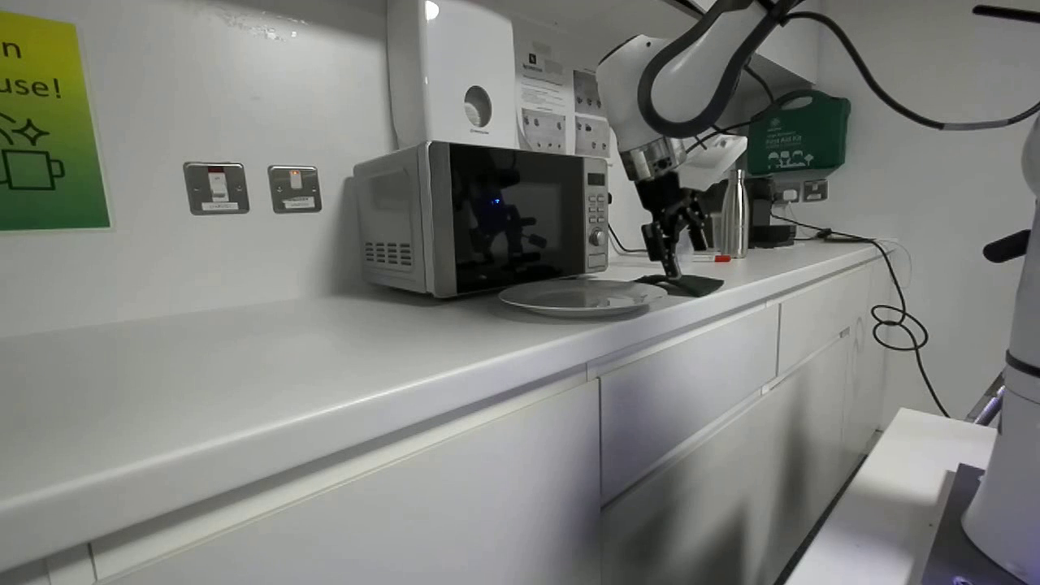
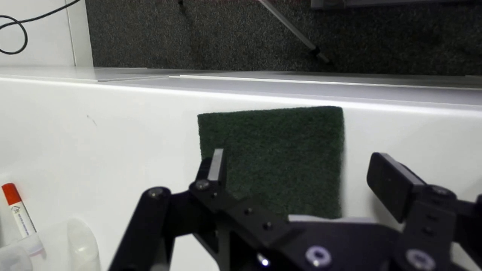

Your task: Pick up the cloth from the counter and use it to wipe the microwave door

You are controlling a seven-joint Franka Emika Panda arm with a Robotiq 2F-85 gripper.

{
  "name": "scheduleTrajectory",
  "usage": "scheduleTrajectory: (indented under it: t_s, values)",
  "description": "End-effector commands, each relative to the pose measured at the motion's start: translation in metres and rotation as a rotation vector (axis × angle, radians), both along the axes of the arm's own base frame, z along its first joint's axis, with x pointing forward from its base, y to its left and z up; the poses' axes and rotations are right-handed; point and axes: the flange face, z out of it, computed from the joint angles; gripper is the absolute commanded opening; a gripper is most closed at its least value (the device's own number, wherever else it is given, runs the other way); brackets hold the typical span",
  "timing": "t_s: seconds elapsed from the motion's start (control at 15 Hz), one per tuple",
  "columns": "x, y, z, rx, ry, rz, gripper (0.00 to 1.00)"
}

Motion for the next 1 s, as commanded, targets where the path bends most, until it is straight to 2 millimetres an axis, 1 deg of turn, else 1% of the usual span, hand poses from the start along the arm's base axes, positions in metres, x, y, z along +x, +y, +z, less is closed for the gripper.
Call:
scheduleTrajectory:
  t_s: [0.0,0.4,0.93]
  values:
    - [0.010,0.000,-0.007,-0.012,-0.024,0.010,1.00]
    - [0.017,0.000,-0.014,-0.044,-0.042,0.049,1.00]
    - [0.023,-0.001,-0.019,-0.148,-0.063,0.098,1.00]
